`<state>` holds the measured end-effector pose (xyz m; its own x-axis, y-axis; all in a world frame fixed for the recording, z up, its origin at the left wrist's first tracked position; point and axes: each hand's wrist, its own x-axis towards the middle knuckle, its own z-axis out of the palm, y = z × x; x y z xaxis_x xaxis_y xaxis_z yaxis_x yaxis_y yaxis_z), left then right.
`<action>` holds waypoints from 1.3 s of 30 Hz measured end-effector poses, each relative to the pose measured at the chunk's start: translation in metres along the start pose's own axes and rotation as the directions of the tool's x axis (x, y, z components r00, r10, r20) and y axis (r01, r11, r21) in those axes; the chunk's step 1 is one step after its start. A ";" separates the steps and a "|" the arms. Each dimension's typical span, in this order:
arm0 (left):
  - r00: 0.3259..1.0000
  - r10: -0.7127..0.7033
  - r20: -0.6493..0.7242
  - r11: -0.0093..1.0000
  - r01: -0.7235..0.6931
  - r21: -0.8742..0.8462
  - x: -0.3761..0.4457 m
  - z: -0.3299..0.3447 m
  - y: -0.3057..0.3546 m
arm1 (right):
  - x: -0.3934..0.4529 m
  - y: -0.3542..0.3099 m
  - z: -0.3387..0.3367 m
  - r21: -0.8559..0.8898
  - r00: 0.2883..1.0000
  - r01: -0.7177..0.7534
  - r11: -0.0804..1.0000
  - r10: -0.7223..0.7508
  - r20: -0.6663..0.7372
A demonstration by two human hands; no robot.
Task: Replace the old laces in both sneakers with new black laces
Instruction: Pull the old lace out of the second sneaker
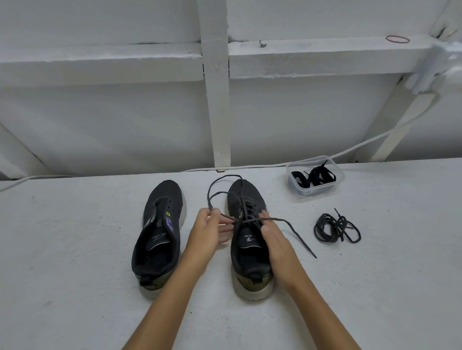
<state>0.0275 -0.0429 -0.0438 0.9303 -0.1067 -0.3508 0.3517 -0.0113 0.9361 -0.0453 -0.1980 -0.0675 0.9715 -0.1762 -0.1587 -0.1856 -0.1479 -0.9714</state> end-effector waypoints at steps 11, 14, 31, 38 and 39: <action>0.997 0.070 0.017 0.995 -0.071 0.076 -0.004 0.007 -0.008 | 0.000 0.000 0.001 -0.006 1.000 0.023 1.000 -0.023 -0.020; 0.987 0.129 0.094 0.974 -0.144 0.173 -0.004 0.001 -0.008 | 0.001 0.001 0.001 -0.004 0.999 0.024 1.000 -0.024 -0.031; 0.997 0.029 0.075 0.994 -0.036 0.099 -0.006 -0.001 -0.010 | -0.001 -0.003 0.001 -0.015 1.000 0.008 1.000 -0.008 -0.021; 0.966 0.048 -0.254 0.985 -0.089 -0.151 0.000 0.011 -0.003 | -0.002 -0.004 -0.001 -0.010 1.000 -0.015 1.000 0.015 -0.019; 0.979 0.019 -0.202 0.986 -0.052 -0.159 -0.001 0.012 -0.003 | -0.002 -0.004 -0.001 -0.010 1.000 -0.017 1.000 0.017 -0.020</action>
<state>0.0242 -0.0548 -0.0459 0.9387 0.0960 -0.3312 0.3149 0.1529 0.9367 -0.0468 -0.1975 -0.0629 0.9651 -0.1980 -0.1716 -0.2036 -0.1544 -0.9668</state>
